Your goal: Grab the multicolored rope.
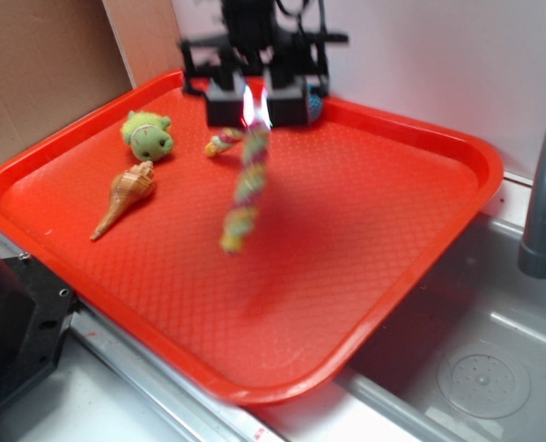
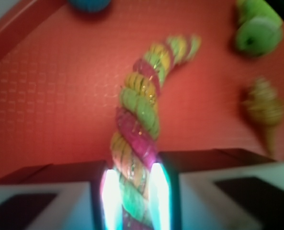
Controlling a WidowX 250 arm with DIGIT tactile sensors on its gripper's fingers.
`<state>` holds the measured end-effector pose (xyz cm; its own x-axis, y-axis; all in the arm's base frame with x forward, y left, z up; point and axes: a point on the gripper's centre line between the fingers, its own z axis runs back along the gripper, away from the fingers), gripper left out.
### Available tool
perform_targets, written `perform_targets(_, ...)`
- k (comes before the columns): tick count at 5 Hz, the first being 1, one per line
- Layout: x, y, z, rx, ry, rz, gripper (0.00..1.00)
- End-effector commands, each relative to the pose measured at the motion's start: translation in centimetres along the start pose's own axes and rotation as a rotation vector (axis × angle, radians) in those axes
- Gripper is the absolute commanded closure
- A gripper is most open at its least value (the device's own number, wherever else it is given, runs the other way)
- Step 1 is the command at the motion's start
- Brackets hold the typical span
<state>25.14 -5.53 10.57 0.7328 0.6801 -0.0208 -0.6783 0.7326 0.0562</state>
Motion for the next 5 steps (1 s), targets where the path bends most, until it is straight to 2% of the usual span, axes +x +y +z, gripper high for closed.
perform_targets(1,0.9,4.1,8.1,-0.010,-0.070,-0.192,1.00)
perform_targets(3,1.8,7.8,11.2,-0.076,-0.059,-0.306,1.00)
perform_targets(4,1.7,8.5,11.6,-0.128,-0.083,-0.373,1.00)
perform_targets(5,2.2,8.3,11.2,-0.108,-0.093,-0.424,1.00)
